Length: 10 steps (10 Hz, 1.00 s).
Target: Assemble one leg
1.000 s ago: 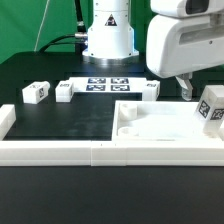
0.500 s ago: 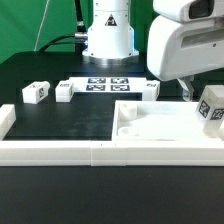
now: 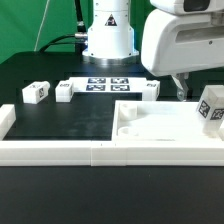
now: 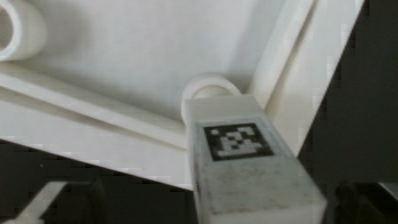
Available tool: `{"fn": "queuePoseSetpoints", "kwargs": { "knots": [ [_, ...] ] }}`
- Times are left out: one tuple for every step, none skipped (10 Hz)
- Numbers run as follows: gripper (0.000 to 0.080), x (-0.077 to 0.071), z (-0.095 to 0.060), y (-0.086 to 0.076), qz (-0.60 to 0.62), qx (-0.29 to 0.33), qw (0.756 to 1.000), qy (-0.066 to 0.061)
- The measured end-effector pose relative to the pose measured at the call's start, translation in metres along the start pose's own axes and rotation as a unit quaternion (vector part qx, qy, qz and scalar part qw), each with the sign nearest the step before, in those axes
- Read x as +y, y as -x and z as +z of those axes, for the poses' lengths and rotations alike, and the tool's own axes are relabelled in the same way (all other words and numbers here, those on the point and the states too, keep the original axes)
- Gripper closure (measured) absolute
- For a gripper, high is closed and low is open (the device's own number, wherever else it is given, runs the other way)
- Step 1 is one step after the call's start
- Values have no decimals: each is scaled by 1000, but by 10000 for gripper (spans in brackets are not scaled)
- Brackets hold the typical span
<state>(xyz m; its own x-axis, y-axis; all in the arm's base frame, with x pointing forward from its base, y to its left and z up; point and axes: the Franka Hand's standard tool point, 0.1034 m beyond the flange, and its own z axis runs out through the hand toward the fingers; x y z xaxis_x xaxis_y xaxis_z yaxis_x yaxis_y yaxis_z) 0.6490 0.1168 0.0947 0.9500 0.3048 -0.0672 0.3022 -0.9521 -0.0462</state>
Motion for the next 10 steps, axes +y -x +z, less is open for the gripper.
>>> {"fn": "queuePoseSetpoints", "kwargs": {
  "knots": [
    [150, -1, 0, 0, 0, 0, 1000, -1],
    [273, -1, 0, 0, 0, 0, 1000, -1],
    [407, -1, 0, 0, 0, 0, 1000, -1],
    [407, -1, 0, 0, 0, 0, 1000, -1],
    [509, -1, 0, 0, 0, 0, 1000, -1],
    [509, -1, 0, 0, 0, 0, 1000, -1],
    [509, -1, 0, 0, 0, 0, 1000, -1],
    [509, -1, 0, 0, 2, 0, 1000, -1],
    [509, -1, 0, 0, 13, 0, 1000, -1],
    [509, -1, 1, -1, 18, 3, 1000, -1]
  ]
}}
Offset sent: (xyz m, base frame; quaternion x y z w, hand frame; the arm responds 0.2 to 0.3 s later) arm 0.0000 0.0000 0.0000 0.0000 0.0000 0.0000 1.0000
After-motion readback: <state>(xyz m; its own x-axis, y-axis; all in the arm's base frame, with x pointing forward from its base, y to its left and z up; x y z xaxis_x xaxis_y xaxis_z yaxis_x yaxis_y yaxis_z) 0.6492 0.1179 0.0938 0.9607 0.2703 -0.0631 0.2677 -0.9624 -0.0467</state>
